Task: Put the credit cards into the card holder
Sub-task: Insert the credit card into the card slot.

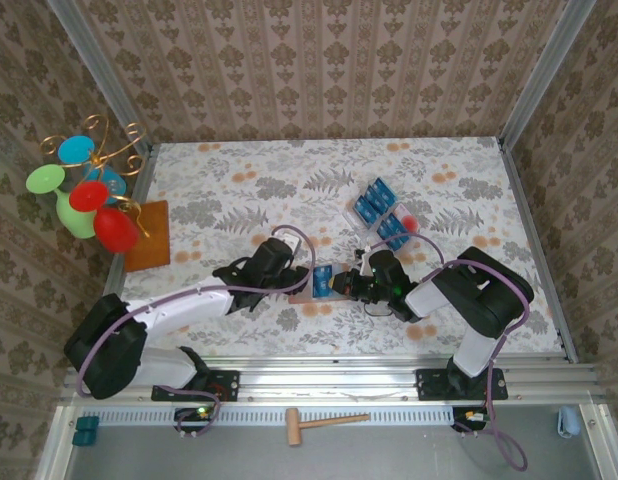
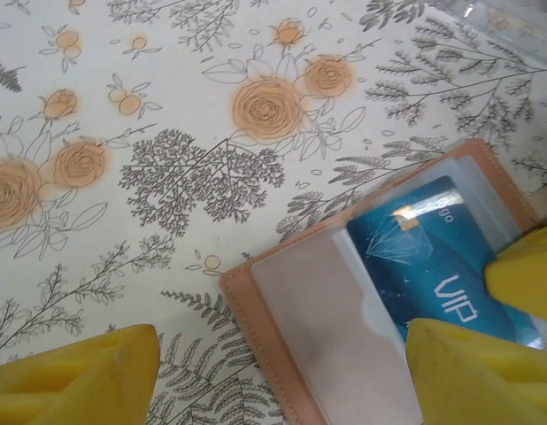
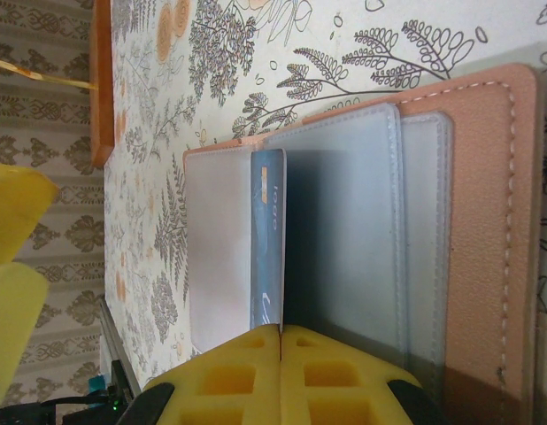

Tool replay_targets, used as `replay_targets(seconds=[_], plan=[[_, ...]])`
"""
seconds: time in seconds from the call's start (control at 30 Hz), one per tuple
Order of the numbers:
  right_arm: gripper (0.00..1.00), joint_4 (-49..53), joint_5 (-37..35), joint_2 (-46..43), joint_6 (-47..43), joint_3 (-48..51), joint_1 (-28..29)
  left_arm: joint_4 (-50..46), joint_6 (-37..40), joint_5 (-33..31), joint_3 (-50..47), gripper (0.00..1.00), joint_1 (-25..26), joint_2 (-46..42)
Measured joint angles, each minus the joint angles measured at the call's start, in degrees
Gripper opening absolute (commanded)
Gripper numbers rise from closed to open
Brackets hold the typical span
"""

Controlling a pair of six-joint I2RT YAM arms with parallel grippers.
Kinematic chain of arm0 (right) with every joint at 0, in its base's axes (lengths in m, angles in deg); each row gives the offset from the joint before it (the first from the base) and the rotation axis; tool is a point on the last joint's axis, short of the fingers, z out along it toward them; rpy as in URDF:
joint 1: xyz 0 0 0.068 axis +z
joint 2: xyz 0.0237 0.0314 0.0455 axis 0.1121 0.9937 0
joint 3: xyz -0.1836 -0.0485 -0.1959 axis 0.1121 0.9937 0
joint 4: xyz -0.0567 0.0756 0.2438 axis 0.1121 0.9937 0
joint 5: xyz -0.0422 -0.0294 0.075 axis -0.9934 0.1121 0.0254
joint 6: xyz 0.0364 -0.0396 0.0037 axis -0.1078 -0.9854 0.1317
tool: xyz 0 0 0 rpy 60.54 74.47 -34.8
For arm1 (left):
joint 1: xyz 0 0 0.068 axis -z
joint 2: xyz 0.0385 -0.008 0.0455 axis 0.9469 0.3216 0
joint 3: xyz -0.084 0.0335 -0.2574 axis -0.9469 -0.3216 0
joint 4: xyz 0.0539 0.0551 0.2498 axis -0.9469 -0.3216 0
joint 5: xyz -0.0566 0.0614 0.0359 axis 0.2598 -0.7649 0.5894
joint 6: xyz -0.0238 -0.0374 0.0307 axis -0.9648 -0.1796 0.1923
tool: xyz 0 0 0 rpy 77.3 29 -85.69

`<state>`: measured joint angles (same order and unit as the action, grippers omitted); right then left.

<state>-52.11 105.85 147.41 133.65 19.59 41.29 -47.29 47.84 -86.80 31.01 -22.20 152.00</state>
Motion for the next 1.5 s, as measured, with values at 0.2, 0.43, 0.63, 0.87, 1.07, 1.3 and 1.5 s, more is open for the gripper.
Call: replay_targets(seconds=[0.2, 0.43, 0.63, 0.87, 1.07, 1.3, 1.5], plan=[[0.00, 0.04, 0.00, 0.00, 0.00, 0.00, 0.00, -1.66, 2.29, 0.92, 0.13, 0.75, 0.02, 4.31], [0.00, 0.46, 0.02, -0.09, -0.11, -0.02, 0.00, -2.16, 3.78, 1.07, 0.13, 0.74, 0.04, 7.85], [0.00, 1.66, 0.48, -0.79, -0.44, -0.02, -0.11, -2.19, 3.98, -0.11, 0.11, 0.74, 0.04, 9.84], [0.00, 2.21, 1.36, -1.40, -0.72, -0.02, -0.79, -1.95, 3.93, -0.44, 0.11, 0.72, 0.07, 11.23], [0.00, 2.62, 2.36, -2.08, -1.55, -0.02, -1.73, -1.66, 3.72, -0.42, 0.11, 0.72, 0.07, 11.47], [0.00, 3.02, 2.62, -2.01, -1.55, -0.02, -1.95, -1.49, 3.50, -0.42, 0.11, 0.71, 0.13, 11.69], [0.00, 2.69, 3.21, -1.09, -1.53, -0.04, -1.97, -1.49, 3.30, -0.44, 0.11, 0.71, 0.17, 11.69]])
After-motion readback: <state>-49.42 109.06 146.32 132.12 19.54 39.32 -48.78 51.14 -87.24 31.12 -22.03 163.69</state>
